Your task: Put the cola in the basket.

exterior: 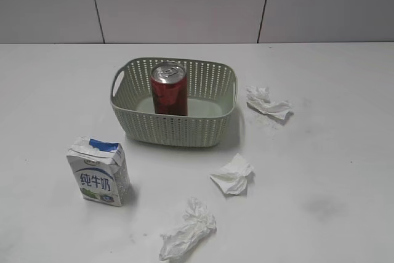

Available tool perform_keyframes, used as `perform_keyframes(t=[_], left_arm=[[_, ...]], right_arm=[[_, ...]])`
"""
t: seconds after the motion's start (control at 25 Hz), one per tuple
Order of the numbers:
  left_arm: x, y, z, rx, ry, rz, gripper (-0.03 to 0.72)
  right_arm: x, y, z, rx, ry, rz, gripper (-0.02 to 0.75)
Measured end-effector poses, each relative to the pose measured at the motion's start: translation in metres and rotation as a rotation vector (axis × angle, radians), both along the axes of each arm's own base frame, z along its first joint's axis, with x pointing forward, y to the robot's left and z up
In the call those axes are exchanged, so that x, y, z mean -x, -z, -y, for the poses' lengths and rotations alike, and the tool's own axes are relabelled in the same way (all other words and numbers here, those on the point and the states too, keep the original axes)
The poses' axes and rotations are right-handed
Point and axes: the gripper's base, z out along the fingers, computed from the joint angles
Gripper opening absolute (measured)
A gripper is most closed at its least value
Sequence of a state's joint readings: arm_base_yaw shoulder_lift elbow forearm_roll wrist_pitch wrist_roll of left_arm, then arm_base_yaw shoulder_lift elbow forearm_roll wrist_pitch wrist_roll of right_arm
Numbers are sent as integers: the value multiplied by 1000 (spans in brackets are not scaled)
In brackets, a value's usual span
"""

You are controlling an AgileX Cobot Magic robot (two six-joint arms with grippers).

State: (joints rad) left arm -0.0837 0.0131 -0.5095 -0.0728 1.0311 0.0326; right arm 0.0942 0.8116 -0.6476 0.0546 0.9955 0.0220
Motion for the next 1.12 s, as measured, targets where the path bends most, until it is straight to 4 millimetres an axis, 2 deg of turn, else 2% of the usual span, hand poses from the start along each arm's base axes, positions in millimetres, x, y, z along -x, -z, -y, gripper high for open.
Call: perform_keyframes(t=[0.2,0.48,0.76,1.12], left_arm=[[0,0,0,0,0,0,237],[0,0,0,0,0,0,237],[0,0,0,1,0,0,237],[0,0,0,1,0,0,237]], right_arm=[[35,10,4,-5,0,89,590],[70,4,7,-18,-2,245,590],[94,0,9,-29,-2,381,590],[113,-3,11,-40,-2,498,590]])
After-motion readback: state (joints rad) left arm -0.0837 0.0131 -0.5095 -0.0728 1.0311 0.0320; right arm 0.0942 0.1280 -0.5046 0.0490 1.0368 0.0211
